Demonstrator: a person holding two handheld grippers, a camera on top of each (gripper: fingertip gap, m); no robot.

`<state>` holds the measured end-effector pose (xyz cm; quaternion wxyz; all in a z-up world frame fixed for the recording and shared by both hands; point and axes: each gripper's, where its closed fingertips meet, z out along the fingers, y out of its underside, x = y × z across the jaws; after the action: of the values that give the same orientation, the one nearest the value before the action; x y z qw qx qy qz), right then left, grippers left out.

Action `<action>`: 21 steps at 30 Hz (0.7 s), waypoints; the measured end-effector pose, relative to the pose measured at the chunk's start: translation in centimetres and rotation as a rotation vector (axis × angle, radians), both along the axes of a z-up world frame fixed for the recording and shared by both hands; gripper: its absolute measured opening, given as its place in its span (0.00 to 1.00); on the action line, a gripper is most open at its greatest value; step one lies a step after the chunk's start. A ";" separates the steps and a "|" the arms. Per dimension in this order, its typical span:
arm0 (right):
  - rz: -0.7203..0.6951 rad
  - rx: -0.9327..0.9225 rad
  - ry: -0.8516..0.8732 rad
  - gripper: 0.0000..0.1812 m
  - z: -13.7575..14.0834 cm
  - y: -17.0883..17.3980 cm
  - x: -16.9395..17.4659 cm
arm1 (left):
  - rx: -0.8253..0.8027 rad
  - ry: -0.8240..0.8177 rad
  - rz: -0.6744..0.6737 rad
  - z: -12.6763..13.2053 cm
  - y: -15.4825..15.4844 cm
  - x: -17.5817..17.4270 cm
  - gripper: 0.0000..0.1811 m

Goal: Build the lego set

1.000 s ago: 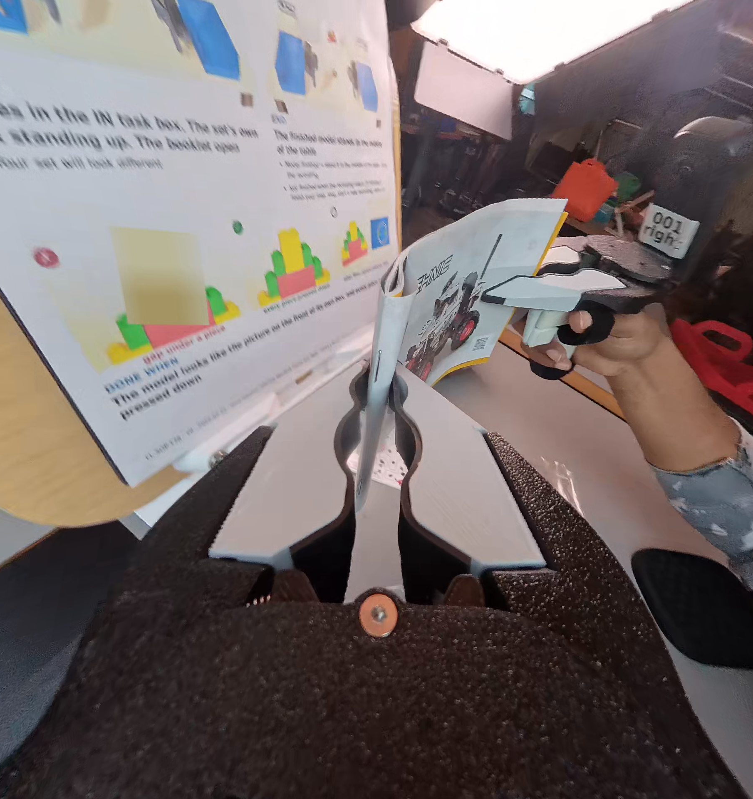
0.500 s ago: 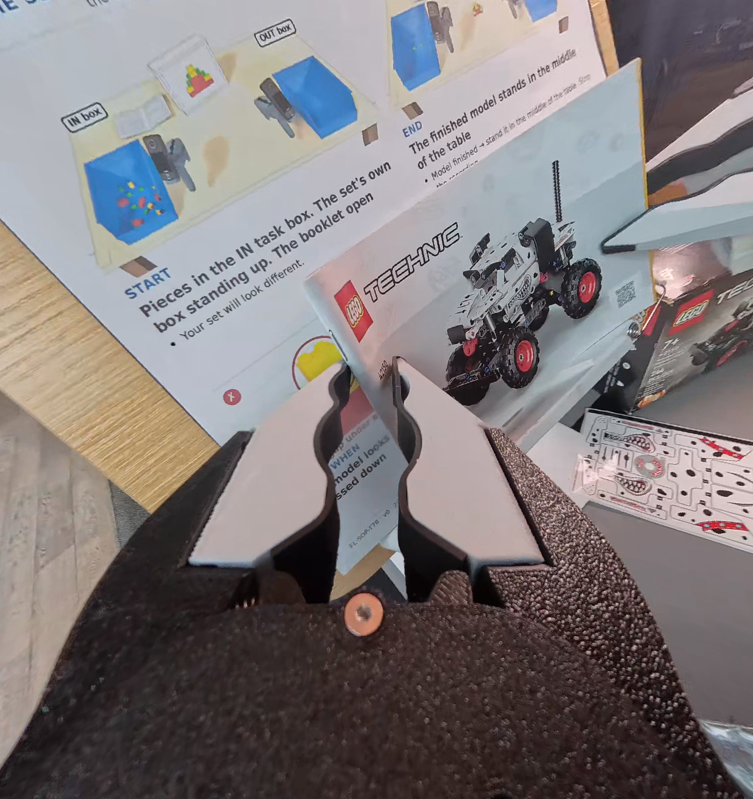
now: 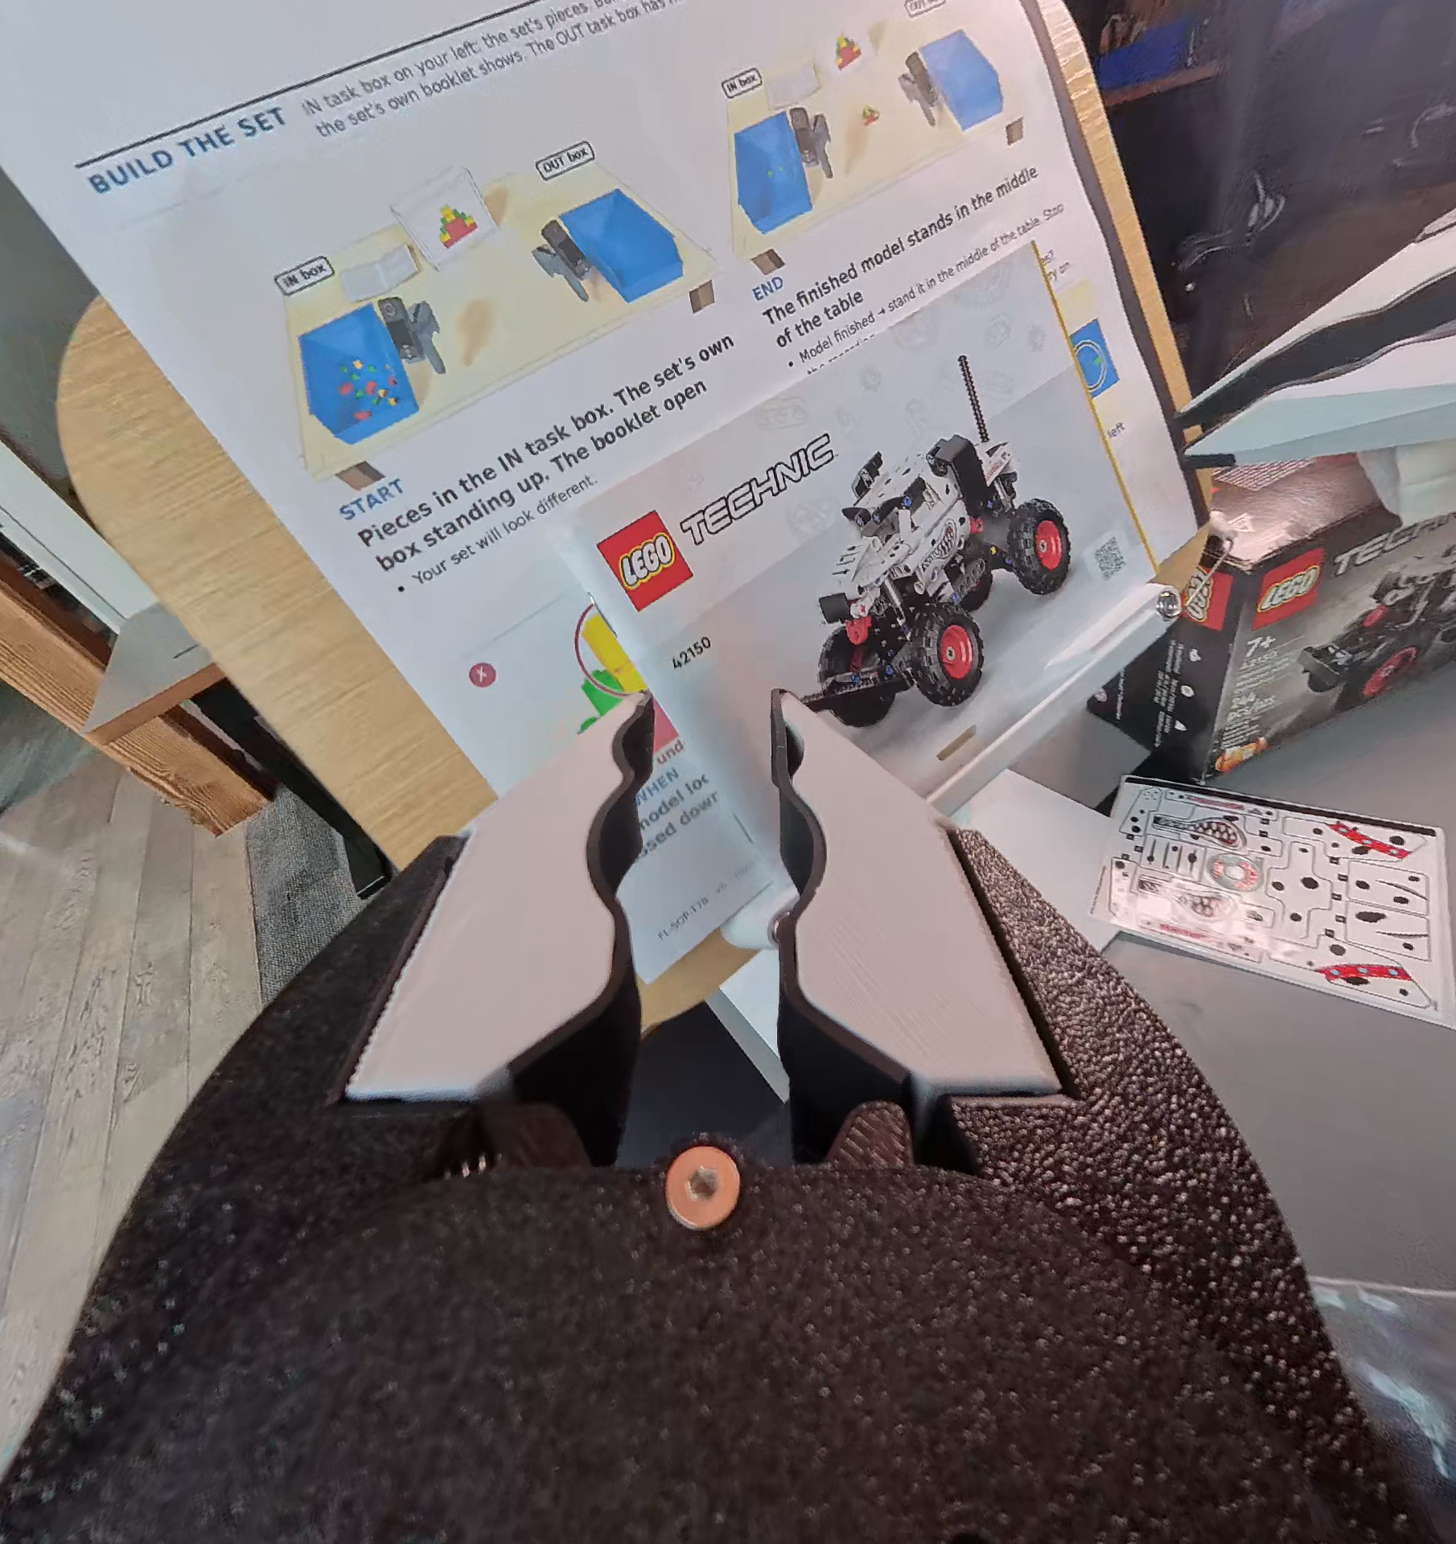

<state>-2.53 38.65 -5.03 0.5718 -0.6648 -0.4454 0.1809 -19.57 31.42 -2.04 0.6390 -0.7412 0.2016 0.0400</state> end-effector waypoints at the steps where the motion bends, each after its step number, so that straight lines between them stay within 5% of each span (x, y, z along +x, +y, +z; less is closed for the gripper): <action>1: 0.002 -0.007 0.048 0.09 0.5 -0.8 0.5 | 0.003 -0.018 -0.004 -0.1 -1.0 -0.1 0.15; 6: 0.111 -0.072 0.252 0.15 1.0 -8.4 3.5 | -0.027 -0.229 -0.113 -2.4 -8.7 1.1 0.16; 16: 0.256 -0.235 0.312 0.17 -5.8 -22.1 8.7 | -0.282 -0.352 -0.315 -10.8 -24.4 5.8 0.30; 21: 0.240 -0.060 0.210 0.15 -8.1 -23.0 9.0 | -0.369 -0.286 -0.271 -17.1 -26.3 6.2 0.32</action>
<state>6.44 15.67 -13.10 0.5694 -0.6009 -0.4538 0.3298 -13.35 5.16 -19.10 0.5148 -0.8095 0.2104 -0.1883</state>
